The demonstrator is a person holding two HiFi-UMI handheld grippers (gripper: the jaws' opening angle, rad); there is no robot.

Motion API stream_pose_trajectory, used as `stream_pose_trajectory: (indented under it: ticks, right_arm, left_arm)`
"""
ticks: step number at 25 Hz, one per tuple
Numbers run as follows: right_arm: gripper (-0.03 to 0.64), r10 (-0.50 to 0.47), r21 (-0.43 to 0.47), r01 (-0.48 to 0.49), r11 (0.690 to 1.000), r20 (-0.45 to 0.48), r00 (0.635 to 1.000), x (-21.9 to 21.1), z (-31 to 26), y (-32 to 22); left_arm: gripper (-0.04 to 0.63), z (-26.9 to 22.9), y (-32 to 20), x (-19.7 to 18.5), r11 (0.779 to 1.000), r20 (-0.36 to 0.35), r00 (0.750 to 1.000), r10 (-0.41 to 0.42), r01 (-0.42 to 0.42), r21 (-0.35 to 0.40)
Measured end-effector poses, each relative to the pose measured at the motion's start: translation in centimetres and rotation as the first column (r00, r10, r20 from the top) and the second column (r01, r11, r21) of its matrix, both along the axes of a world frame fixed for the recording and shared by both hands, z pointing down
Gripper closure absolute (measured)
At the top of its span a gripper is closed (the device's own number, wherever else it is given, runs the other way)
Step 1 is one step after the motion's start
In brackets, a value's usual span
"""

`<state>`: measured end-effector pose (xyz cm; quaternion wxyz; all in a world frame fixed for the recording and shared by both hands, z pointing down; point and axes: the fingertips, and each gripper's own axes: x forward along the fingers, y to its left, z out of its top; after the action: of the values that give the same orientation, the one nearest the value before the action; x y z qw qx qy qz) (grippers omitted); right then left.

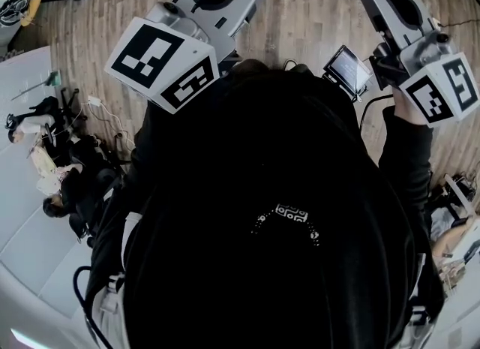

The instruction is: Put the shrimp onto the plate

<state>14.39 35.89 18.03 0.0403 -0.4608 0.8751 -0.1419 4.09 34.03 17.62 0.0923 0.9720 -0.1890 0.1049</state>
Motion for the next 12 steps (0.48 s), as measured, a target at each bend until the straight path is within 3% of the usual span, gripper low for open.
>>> stream_pose_trajectory:
  ticks: [7, 12]
  right_arm:
    - [0.563, 0.015, -0.025, -0.016, 1.0, -0.011, 1.0, 0.1, 0.0, -0.3]
    - [0.563, 0.051, -0.025, -0.051, 0.998, -0.023, 0.998, 0.0, -0.5, -1.3]
  left_arm:
    - [0.597, -0.1, -1.5, -0.9, 1.0, -0.008, 1.0, -0.026, 0.026, -0.009]
    - [0.597, -0.1, -3.0, -0.5, 1.0, -0.036, 0.999, 0.002, -0.003, -0.014]
